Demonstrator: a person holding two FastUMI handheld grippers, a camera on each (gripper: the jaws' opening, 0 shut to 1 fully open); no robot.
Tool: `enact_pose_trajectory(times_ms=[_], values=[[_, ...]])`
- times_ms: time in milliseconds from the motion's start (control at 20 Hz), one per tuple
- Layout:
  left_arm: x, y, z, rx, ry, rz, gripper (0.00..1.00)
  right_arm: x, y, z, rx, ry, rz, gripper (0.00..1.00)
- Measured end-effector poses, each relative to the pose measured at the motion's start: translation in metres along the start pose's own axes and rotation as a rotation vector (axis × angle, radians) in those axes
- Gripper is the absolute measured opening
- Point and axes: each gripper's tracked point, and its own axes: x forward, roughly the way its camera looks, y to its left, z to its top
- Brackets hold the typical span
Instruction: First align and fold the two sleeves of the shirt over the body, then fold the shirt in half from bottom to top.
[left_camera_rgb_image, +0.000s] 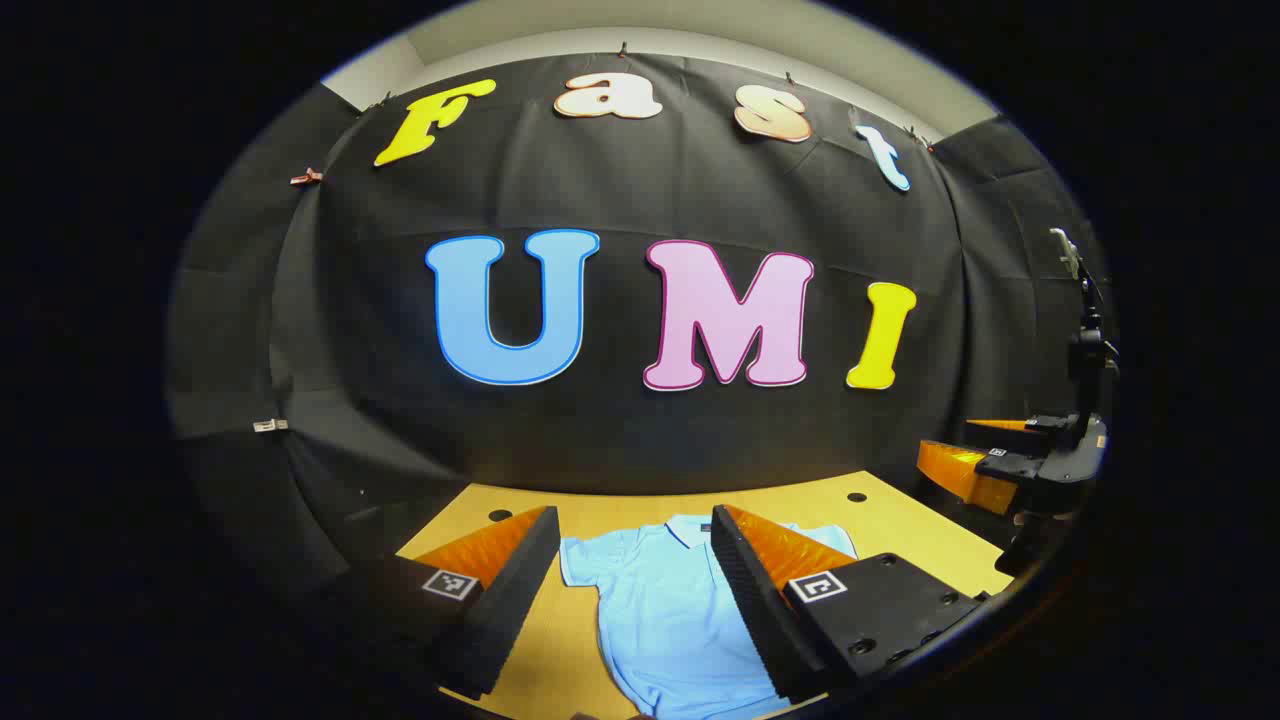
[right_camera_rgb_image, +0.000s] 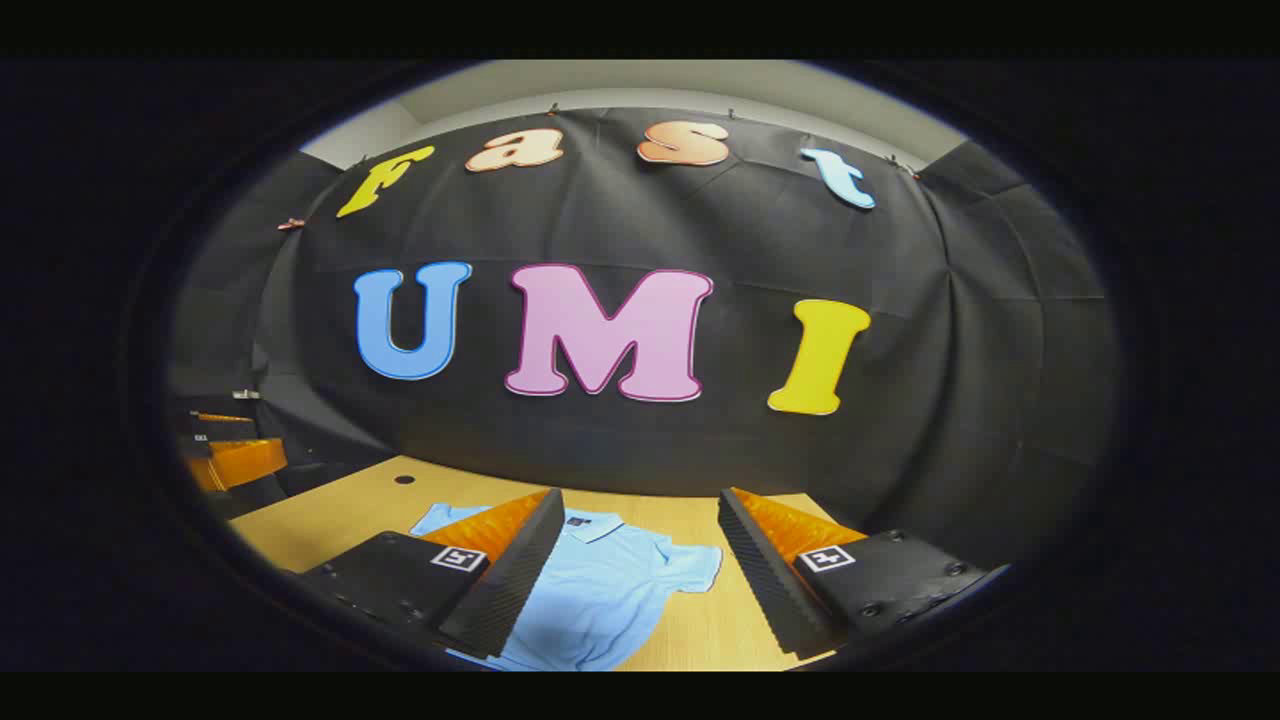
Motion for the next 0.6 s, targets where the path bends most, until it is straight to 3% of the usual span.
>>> enact_pose_trajectory(times_ms=[600], values=[[-0.010,0.007,-0.007,0.000,0.024,0.015,0.97,-0.003,0.015,-0.001,-0.010,-0.008,0.050,0.97]])
